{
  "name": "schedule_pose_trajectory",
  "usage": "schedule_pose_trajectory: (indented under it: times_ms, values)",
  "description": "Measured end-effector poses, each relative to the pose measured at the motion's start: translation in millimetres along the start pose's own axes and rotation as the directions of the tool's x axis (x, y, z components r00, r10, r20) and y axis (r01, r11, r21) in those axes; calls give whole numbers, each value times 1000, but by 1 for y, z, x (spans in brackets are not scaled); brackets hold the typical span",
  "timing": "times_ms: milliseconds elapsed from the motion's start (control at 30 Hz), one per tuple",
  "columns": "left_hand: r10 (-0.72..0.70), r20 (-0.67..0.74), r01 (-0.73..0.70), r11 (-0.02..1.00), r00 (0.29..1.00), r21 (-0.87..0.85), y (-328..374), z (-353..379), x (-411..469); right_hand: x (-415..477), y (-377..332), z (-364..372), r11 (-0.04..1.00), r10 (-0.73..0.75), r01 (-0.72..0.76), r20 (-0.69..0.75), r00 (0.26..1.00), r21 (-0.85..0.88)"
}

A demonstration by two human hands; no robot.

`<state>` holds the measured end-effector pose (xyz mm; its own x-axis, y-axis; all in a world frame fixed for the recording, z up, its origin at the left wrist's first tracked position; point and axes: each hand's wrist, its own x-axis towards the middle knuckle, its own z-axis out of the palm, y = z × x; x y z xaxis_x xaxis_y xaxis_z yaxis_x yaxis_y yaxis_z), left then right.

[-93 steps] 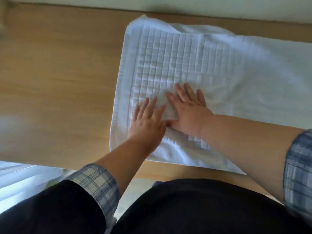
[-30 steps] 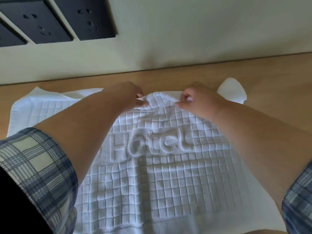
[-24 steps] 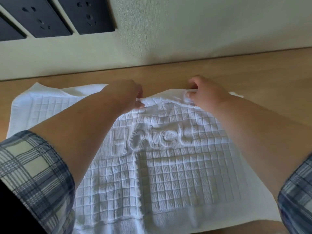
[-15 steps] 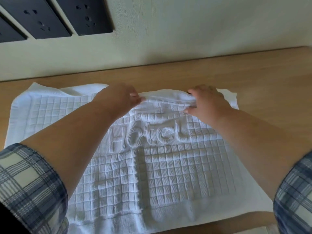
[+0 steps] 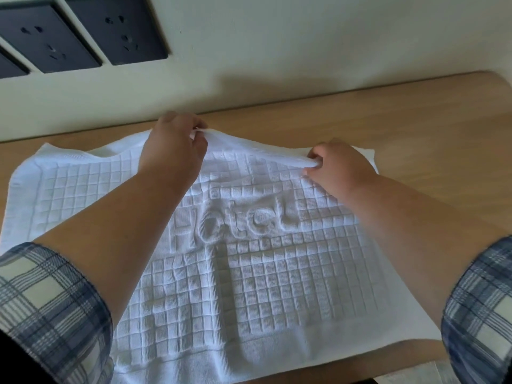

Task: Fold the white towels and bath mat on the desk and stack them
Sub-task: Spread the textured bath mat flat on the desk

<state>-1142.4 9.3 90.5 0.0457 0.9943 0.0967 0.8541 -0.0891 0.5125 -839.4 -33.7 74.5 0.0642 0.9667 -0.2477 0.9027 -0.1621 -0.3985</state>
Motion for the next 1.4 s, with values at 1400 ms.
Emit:
schedule_pose_trajectory:
  times_ms: [1400]
  values:
    - [-96, 267, 53, 985, 959, 161, -35, 24, -117, -61, -86, 109, 965, -184, 205, 137, 973, -161]
